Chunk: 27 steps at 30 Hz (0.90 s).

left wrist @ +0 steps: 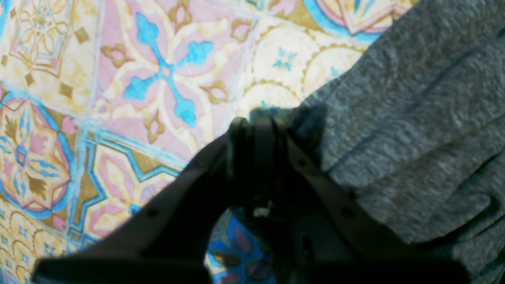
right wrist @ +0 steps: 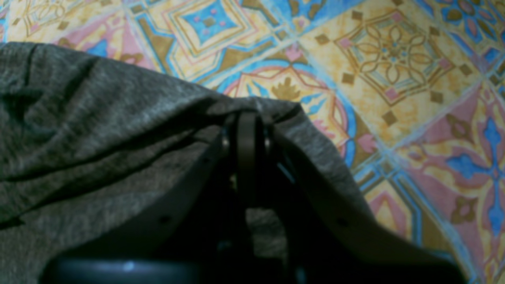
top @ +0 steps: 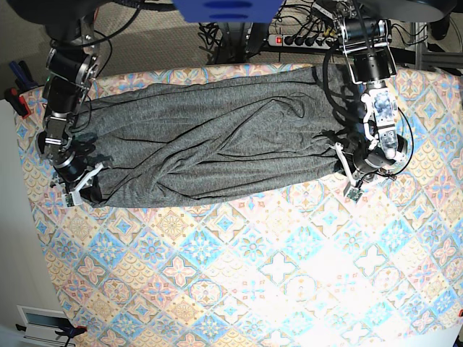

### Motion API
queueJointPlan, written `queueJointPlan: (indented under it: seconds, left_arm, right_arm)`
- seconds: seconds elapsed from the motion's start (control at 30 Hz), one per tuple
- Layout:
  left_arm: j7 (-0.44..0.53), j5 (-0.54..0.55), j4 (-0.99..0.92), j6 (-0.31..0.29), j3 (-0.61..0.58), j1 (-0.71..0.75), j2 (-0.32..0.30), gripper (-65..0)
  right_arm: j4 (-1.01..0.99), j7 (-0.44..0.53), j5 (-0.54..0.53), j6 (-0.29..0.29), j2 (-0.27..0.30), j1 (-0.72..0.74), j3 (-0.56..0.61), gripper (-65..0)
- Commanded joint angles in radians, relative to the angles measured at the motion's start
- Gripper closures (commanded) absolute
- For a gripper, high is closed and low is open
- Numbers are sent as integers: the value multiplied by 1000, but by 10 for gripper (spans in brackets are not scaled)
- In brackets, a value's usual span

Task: Layout the t-shirt on the table in an organized manner, then fold the t-shirt properly
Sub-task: 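Hold the shirt ends with both grippers and pull them apart to straighten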

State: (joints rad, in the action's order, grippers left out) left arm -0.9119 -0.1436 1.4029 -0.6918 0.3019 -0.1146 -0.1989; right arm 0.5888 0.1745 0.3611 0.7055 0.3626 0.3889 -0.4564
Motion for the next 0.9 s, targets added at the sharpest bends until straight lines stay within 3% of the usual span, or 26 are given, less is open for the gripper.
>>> queueJointPlan:
  seconds: [0.0, 0.1, 0.27, 0.43, 0.57, 0.7, 0.87]
  left_arm:
    - [-25, -4, 42, -6, 3, -3, -4, -40]
    - [-26, -4, 145, -6, 3, 34, 16, -40]
    - [-26, -11, 235, -6, 1, 51, 22, -40]
    - [-17, -6, 237, -6, 10, 51, 22, -40]
    - [-17, -4, 267, -6, 10, 52, 22, -40]
    - [-23, -4, 315, -6, 10, 52, 22, -40]
    - [-25, -6, 376, -6, 9, 100, 20, -40]
  right_arm:
    - [15, 6, -7, -7, 20, 18, -38, 0]
    - [15, 6, -7, -7, 20, 18, -130, 0]
    - [35, 6, -6, -7, 20, 18, -152, 0]
    - [245, 0, -6, -7, 17, -17, -181, 0]
    - [465, -60, -6, -7, 16, -86, -232, 0]
    - [593, -123, -6, -7, -56, -127, -238, 0]
    - [658, -134, -6, -7, -84, -181, -239, 0]
